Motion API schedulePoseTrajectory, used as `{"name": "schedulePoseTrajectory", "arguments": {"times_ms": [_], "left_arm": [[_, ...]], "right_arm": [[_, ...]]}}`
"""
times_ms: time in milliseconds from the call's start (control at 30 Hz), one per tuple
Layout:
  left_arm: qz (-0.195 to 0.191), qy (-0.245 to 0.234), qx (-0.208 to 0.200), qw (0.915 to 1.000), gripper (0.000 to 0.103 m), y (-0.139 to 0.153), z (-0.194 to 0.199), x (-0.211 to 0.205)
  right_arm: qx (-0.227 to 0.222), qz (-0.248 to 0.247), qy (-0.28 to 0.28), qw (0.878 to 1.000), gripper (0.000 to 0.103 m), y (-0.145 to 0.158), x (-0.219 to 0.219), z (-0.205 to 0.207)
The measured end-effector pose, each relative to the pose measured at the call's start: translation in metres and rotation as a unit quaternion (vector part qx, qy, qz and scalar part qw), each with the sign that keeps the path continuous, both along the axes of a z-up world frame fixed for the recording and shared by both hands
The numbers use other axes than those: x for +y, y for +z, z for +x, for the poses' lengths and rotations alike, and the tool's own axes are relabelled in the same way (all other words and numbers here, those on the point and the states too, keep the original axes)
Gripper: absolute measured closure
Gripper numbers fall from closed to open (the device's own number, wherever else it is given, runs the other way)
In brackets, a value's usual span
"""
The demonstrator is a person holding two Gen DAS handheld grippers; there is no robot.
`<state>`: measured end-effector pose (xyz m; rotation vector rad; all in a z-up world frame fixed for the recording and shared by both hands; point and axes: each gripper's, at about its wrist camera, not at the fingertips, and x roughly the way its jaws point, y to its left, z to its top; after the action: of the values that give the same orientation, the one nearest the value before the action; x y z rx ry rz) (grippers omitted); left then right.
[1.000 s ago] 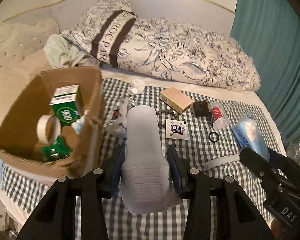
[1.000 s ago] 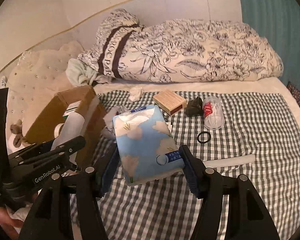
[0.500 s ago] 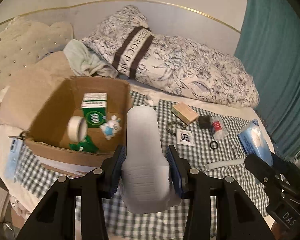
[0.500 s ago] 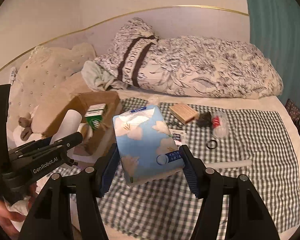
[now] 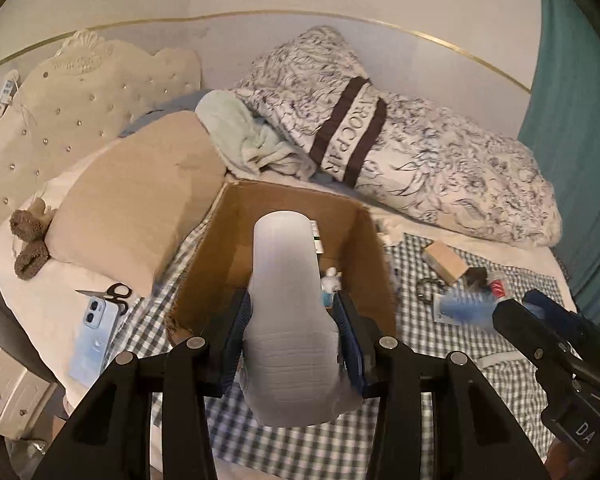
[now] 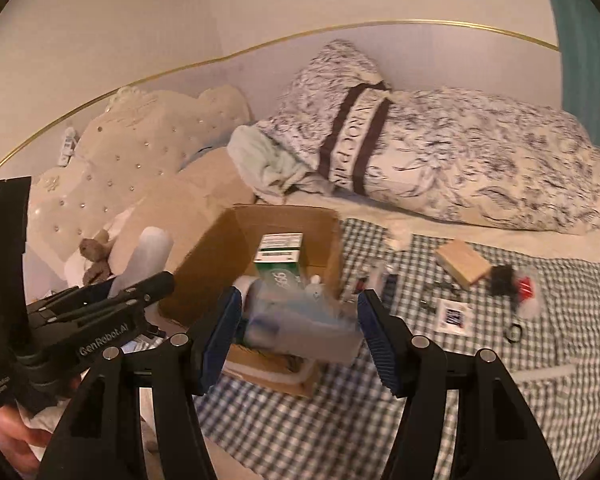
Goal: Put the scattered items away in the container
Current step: 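Lift the white cylinder and blue tissue pack toward the cardboard box, then lower the cylinder into the box and open left tool while right tool releases the tissue pack inside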
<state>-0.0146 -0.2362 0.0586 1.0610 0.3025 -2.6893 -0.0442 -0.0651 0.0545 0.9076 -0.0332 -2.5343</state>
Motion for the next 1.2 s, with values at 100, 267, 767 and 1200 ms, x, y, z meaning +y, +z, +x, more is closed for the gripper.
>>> {"name": "schedulePoseTrajectory", "arguments": {"times_ms": [100, 267, 767, 1200], "left_arm": [[0.009, -0.001, -0.01, 0.9999, 0.059, -0.013, -0.014, -0.011], [0.031, -0.006, -0.031, 0.999, 0.059, -0.04, -0.037, -0.021], [0.044, -0.016, -0.04, 0.9981, 0.059, -0.064, -0.059, -0.006], [0.033, -0.005, -0.042, 0.9986, 0.059, -0.064, -0.053, -0.005]], "right_arm": [[-0.009, 0.01, 0.01, 1.0, 0.044, -0.008, -0.019, -0.018], [-0.021, 0.04, 0.022, 0.999, 0.048, -0.025, -0.039, -0.044], [-0.141, 0.124, 0.019, 0.982, 0.032, -0.157, 0.04, -0.034], [-0.157, 0.151, 0.096, 0.971, 0.023, -0.223, -0.001, 0.0]]}}
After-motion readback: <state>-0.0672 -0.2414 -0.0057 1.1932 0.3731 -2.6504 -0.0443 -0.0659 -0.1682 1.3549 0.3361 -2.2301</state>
